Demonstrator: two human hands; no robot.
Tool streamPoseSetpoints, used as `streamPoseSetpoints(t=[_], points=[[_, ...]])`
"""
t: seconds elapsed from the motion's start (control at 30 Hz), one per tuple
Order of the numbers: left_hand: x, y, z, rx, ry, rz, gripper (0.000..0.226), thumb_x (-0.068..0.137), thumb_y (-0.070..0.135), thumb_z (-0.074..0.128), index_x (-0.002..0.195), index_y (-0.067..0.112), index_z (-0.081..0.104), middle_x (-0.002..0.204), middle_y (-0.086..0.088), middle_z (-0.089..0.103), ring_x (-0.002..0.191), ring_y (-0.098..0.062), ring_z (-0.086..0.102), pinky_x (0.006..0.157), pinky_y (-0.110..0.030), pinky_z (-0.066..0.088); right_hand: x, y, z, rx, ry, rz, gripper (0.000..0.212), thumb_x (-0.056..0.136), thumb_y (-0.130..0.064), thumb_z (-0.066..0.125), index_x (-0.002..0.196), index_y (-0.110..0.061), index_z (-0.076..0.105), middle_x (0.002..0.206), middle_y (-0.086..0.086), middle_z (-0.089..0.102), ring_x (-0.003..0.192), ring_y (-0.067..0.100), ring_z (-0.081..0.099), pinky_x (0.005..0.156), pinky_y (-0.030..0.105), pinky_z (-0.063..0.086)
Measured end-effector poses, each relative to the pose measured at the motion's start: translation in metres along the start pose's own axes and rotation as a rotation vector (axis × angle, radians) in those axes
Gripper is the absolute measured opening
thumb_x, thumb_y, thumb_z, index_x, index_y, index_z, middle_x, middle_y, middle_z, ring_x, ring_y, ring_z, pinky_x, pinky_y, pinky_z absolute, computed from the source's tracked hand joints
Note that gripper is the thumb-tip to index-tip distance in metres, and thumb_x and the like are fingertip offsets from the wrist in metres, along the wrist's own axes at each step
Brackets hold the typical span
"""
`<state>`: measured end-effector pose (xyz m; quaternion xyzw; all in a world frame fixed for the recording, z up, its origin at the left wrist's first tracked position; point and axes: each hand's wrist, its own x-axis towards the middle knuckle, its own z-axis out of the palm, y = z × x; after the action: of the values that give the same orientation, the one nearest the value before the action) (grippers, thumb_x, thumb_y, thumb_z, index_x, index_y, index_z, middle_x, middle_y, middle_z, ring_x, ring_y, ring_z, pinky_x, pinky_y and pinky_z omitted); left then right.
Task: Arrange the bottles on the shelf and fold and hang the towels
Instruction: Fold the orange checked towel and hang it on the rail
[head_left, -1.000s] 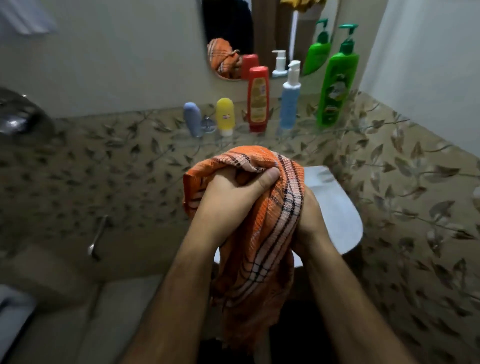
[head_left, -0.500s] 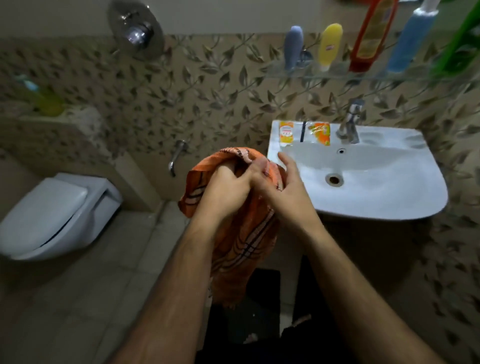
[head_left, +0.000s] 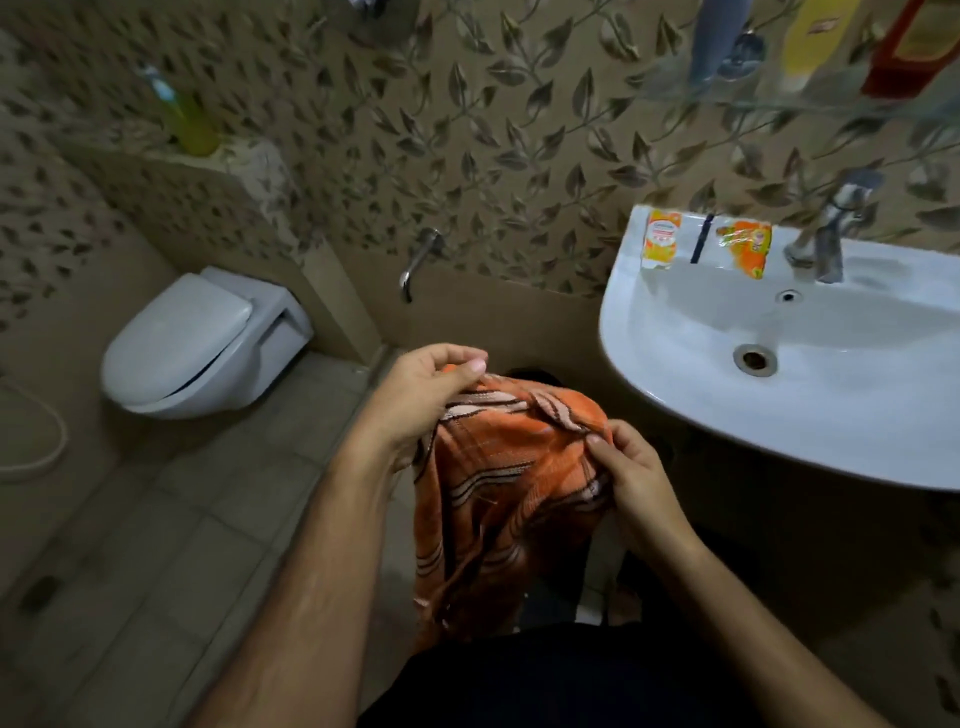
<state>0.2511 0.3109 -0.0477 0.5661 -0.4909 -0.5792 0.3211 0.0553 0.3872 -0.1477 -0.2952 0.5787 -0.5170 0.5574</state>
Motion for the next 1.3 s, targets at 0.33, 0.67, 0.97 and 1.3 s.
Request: streamPoseSetpoints(t=[0.33,0.67,0.97,1.3], points=[[0.022,0.029,0.062,0.021,0.030,0.068,0.019,0.097,0.006,0.053,0.107,0.012,0.068,0.082,0.001,0.070,0.072,-0.006,0.063,0.069,-0.020,0.052,0.063,-0.062,-0.005,-0.206,-0.337,-0.045,0.015,0.079,-0.022,0.053,0.076,-0.027,0.067,0.079,-0.011,0.067,0.082,0.006,0.062,0.078,0.027,0.047],[0.040,0.046,0.106,-0.748,0.112,0.139,0.016,0.090,0.009,0.050,0.099,0.013,0.063,0.076,0.000,0.055,0.068,-0.010,0.049,0.063,-0.021,0.044,0.099,-0.079,-0.012,-0.436,-0.479,-0.129,0.046,0.083,-0.056,0.064,0.114,-0.024,0.051,0.098,-0.012,0.063,0.081,-0.014,0.061,0.071,0.009,0.046],[0.034,0.058,0.077,-0.914,-0.023,0.193,0.022,0.087,0.014,0.051,0.094,0.018,0.072,0.074,0.003,0.058,0.068,-0.005,0.055,0.065,-0.017,0.049,0.111,-0.070,-0.017,-1.054,-0.303,-0.341,0.027,0.078,-0.035,0.060,0.103,-0.025,0.060,0.096,-0.003,0.067,0.089,0.022,0.063,0.070,0.032,0.046],[0.031,0.087,0.040,-0.114,-0.137,0.286,0.017,0.084,0.011,0.066,0.098,0.019,0.070,0.077,-0.005,0.067,0.067,-0.011,0.064,0.065,-0.022,0.054,0.107,-0.124,0.024,-0.286,-0.846,-0.395,0.040,0.088,-0.002,0.063,0.125,0.008,0.053,0.115,0.011,0.064,0.097,0.006,0.065,0.084,0.023,0.051]])
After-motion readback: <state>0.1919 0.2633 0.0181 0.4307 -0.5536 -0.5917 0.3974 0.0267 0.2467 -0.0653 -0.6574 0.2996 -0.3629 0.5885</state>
